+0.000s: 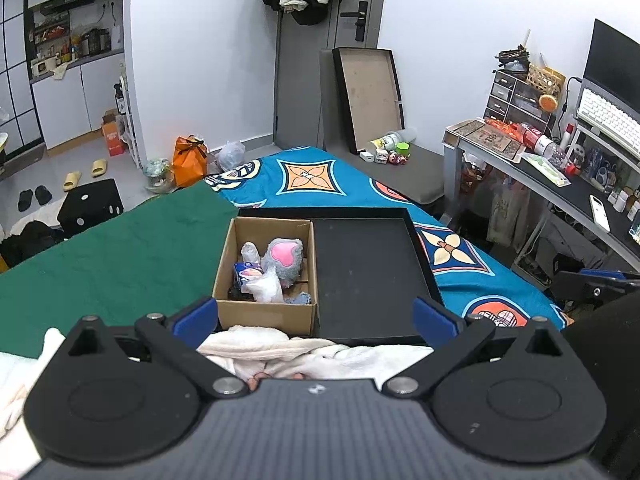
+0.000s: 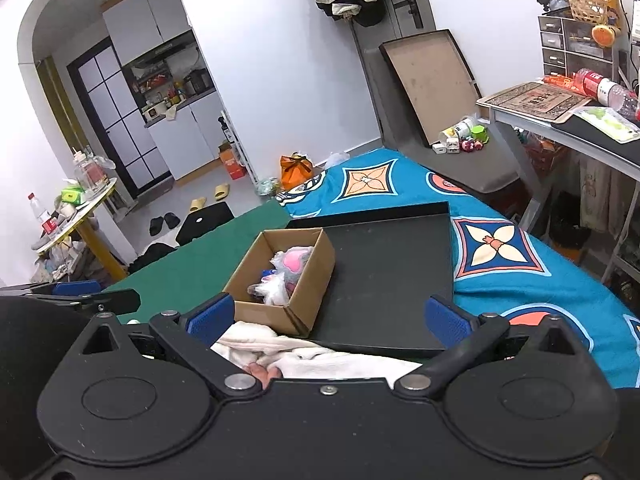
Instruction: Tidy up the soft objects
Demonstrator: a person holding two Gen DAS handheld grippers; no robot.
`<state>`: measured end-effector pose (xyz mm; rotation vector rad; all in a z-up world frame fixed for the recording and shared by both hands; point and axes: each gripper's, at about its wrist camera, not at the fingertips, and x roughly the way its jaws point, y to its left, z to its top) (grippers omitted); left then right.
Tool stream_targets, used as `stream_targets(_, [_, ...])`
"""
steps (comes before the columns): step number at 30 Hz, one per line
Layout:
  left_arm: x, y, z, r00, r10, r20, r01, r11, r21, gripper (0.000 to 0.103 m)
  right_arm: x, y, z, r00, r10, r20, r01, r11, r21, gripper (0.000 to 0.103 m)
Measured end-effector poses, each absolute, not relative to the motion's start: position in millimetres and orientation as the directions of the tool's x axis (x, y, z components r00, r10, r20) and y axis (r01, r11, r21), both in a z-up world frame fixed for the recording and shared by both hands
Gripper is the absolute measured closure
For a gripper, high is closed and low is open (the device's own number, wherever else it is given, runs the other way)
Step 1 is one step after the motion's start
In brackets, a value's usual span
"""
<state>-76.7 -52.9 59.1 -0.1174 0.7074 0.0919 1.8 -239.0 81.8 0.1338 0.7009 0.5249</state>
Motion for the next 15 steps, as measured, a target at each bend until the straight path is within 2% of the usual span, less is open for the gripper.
stream_targets(15, [-79.3,-50.0,58.9,0.757,0.041,-0.652,-0.130,0.988,-0.088,0.000,1.5,-240.3,83.2,0.646,0.487,-0.588,-0.410,0.871,0.271,0.000])
